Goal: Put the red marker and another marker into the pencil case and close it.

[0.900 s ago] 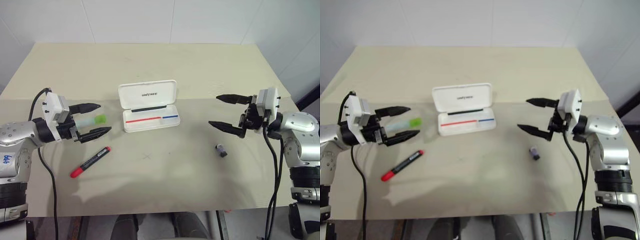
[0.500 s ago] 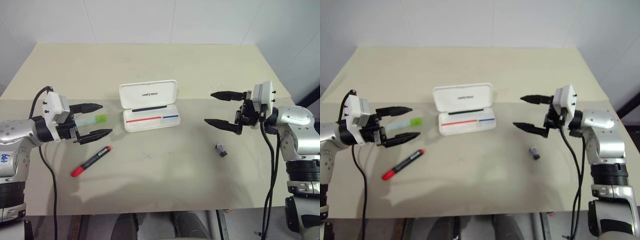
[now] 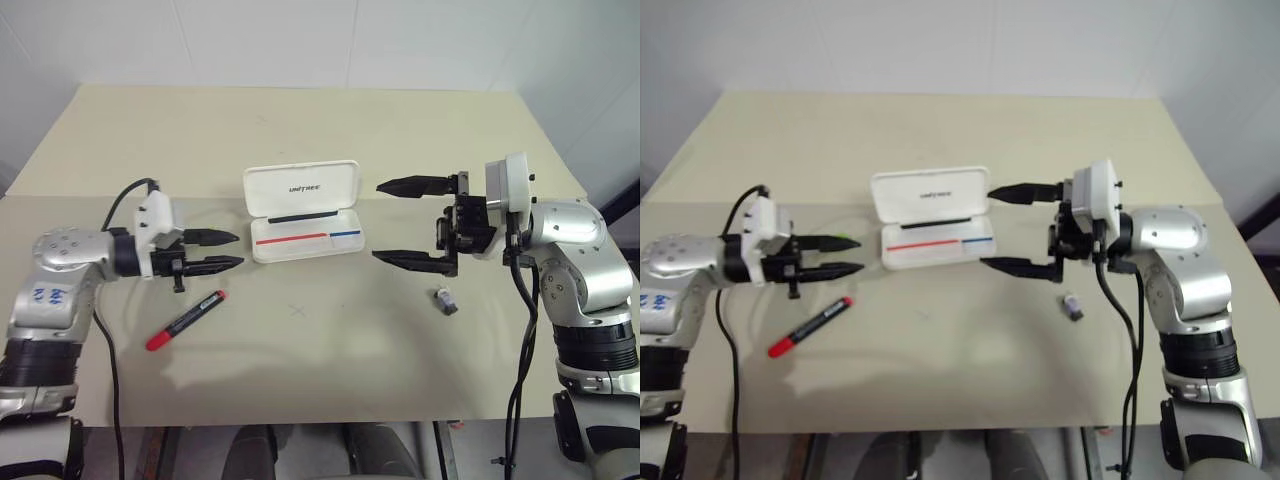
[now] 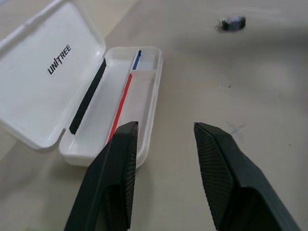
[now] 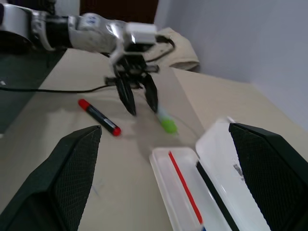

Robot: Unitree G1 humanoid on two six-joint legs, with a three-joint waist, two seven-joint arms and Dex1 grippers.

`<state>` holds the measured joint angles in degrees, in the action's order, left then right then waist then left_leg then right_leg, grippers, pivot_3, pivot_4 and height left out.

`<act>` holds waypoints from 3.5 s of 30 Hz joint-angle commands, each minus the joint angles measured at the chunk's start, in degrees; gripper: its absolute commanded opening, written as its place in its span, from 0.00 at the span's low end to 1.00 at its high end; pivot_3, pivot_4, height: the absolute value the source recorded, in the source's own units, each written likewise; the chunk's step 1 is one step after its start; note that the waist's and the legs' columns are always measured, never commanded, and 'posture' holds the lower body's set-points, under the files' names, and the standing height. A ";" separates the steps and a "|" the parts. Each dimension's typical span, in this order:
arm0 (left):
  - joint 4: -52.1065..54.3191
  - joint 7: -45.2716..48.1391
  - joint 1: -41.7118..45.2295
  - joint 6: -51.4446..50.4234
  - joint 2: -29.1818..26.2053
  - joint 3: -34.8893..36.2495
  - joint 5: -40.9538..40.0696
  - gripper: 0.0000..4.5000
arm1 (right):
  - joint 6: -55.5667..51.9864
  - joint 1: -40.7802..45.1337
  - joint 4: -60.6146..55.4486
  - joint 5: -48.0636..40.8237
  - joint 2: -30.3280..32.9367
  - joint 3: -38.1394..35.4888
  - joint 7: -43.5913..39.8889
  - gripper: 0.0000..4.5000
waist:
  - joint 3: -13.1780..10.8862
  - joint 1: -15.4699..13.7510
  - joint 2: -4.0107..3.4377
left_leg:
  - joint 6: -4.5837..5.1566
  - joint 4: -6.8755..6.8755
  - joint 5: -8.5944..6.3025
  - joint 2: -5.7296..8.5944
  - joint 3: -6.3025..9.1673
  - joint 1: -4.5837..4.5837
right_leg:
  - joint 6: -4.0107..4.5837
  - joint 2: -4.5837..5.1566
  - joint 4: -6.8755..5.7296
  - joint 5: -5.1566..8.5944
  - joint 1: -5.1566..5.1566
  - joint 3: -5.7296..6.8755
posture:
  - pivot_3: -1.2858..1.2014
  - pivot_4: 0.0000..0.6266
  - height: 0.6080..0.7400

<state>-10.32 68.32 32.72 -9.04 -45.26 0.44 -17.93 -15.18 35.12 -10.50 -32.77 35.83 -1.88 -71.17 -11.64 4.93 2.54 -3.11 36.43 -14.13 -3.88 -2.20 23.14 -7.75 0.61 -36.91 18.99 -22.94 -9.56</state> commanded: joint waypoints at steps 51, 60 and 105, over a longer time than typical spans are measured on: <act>-7.97 -1.80 12.80 1.82 8.45 -15.69 22.86 0.43 | 4.96 -13.34 3.43 1.58 4.15 -5.17 3.64 1.00 | 0.00 -0.32 0.01 | 0.15 0.77 0.07 0.07 0.08 0.01 | -0.14 -0.04 -0.52 -0.08 0.15 -0.13 | 0.52 0.24 1.00; -5.20 -0.36 13.01 -2.00 9.69 -13.03 17.61 0.43 | 4.82 -13.33 3.28 1.51 3.86 -4.96 4.05 1.00 | 0.00 -0.21 0.01 | 0.20 0.77 0.11 0.08 0.08 -0.01 | -0.14 -0.04 -0.52 -0.11 0.17 -0.15 | 0.52 0.24 1.00; -16.51 -3.69 15.20 9.75 7.69 -20.07 28.91 0.00 | 5.64 -10.18 6.06 1.92 5.08 -5.21 1.40 1.00 | 0.01 0.06 0.00 | 0.47 0.67 0.24 0.07 -0.02 -0.30 | 0.51 -0.03 -0.23 0.02 0.45 -0.25 | 0.52 0.24 1.00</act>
<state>-27.43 64.58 48.71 0.26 -36.82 -19.06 9.32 -10.14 23.79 -3.98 -30.32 39.93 -5.52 -69.47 -11.64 4.99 2.54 -2.63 37.10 -13.88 -3.81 -2.23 22.85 -7.22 0.58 -37.10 19.00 -22.49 -9.83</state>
